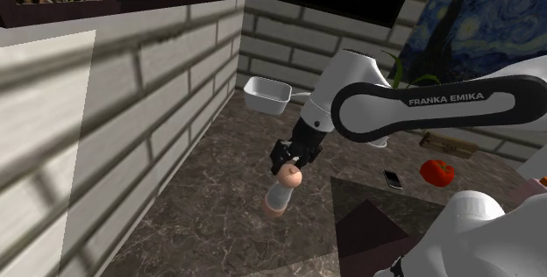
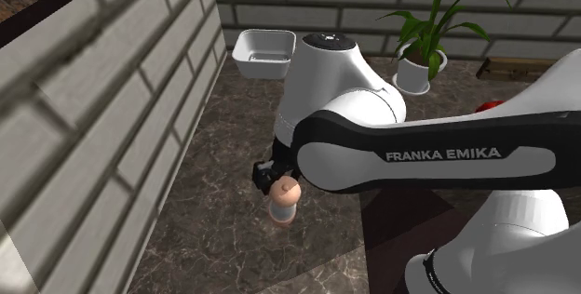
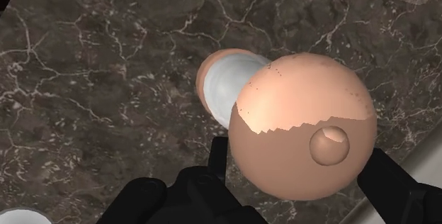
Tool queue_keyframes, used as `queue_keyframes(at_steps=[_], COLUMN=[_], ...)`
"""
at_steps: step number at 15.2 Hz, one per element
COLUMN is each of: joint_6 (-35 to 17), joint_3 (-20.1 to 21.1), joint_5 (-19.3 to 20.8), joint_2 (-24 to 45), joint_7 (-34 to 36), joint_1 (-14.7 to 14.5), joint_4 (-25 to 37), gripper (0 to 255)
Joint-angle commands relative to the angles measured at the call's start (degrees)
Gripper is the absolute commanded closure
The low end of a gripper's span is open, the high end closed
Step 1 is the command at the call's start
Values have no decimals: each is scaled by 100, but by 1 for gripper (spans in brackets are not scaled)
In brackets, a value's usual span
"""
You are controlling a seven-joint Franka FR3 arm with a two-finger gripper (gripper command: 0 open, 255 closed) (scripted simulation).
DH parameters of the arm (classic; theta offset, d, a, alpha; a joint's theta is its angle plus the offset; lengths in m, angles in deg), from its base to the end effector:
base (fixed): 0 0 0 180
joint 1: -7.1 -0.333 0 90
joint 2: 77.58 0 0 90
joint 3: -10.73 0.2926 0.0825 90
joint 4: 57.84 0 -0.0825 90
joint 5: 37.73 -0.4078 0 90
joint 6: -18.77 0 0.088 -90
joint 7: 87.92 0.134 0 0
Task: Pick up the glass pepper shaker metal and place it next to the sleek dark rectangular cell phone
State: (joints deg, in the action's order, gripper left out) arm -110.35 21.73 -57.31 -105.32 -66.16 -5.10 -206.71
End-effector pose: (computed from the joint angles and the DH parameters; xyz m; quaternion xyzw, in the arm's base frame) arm 0.3972 0.1810 0.3672 -0.9887 0.0936 -0.0289 0.1138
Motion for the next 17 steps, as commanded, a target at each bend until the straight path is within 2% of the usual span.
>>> queue_keyframes(at_steps=[1, 17], joint_6=[170, 1473], joint_3=[-4, -122], joint_5=[32, 256], joint_2=[-64, -398], joint_7=[49, 308], joint_1=[9, 90], joint_4=[108, 1094], gripper=[255, 255])
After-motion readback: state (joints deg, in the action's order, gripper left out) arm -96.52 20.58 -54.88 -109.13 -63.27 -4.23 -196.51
